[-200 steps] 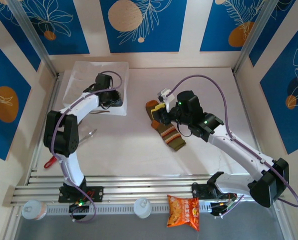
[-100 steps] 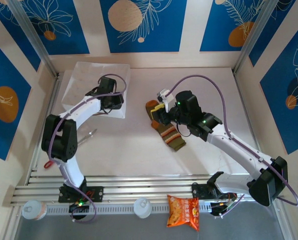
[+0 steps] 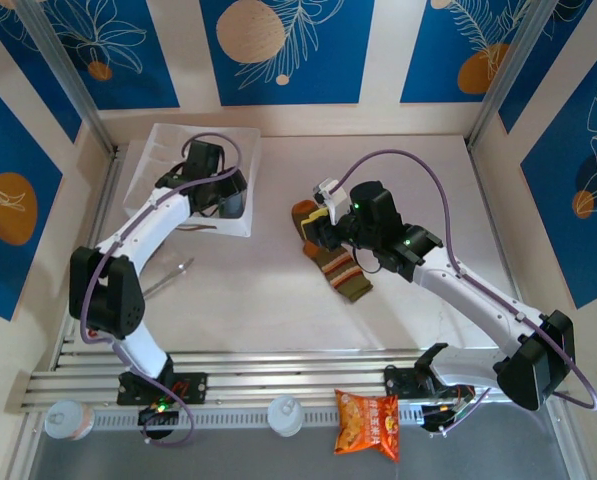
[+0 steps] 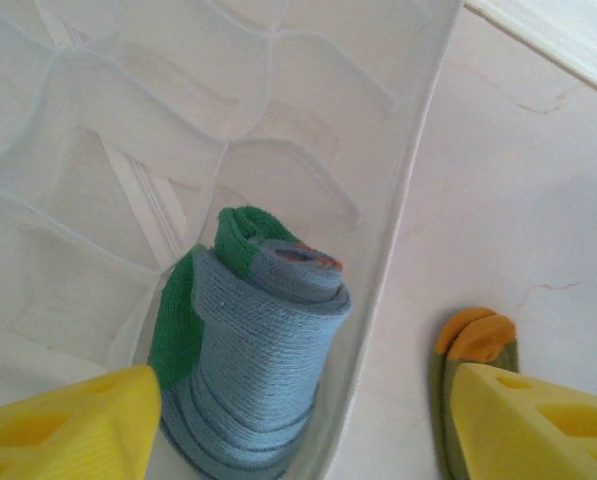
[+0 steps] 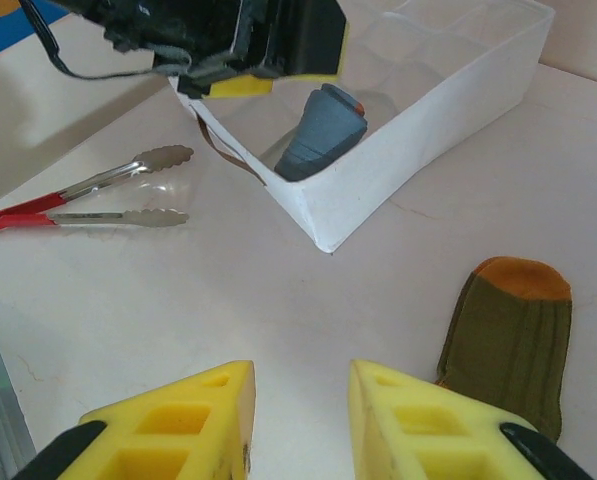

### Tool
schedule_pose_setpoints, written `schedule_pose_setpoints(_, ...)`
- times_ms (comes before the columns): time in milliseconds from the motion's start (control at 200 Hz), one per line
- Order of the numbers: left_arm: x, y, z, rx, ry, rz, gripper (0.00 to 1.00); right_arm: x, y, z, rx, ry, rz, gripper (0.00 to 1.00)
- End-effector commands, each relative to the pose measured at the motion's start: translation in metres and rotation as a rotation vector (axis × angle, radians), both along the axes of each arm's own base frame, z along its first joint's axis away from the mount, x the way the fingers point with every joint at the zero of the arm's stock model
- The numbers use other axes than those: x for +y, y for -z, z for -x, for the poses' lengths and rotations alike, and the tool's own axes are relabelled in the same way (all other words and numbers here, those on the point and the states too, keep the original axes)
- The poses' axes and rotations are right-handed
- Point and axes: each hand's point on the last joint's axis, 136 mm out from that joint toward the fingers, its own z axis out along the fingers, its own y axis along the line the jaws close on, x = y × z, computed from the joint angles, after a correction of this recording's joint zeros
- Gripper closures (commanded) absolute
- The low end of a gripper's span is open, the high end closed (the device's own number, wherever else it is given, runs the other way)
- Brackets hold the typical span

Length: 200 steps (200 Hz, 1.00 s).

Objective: Roll the socks

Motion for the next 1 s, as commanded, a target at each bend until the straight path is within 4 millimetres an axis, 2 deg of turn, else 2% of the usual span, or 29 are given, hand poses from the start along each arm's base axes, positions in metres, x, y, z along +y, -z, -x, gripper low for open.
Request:
schedule_pose_setpoints(0, 0.006, -0.008, -0.010, 0.057, -0.037, 0.031, 0.31, 0.004, -0.008, 0.002, -0.004, -0.011, -0.019, 0.70)
schedule_pose_setpoints(60, 0.004, -0.005, -0.016, 0.088, -0.035, 0.022, 0.33, 0.003, -0.009, 0.002, -0.003, -0.010, -0.022, 0.71)
schedule_pose_setpoints(190, 0.001, 0.005, -0.023, 0.140, -0.025, 0.005, 0.53, 0.001, -0.009, 0.004, -0.004, -0.006, -0.020, 0.71)
schedule_pose_setpoints(375, -0.006, 0.007, 0.000, 0.224, 0.004, 0.048, 0.74, -0.006, -0.008, 0.007, -0.007, 0.014, -0.014, 0.71)
schedule_pose_setpoints(460, -0.008, 0.011, 0.011, 0.258, 0.023, 0.062, 0.80, -0.008, -0.007, 0.008, -0.006, 0.017, -0.015, 0.71)
schedule_pose_setpoints(600, -0.015, 0.023, 0.018, 0.302, 0.062, 0.082, 0.86, -0.006, -0.005, 0.008, 0.001, 0.011, -0.017, 0.72)
schedule_pose_setpoints(760, -0.011, 0.039, 0.022, 0.354, 0.059, 0.048, 0.88, -0.004, -0.007, 0.006, 0.000, 0.008, -0.024, 0.73)
schedule_pose_setpoints(995, -0.008, 0.079, 0.033, 0.434, 0.050, 0.011, 0.90, -0.001, -0.027, 0.010, -0.029, -0.017, -0.057, 0.72)
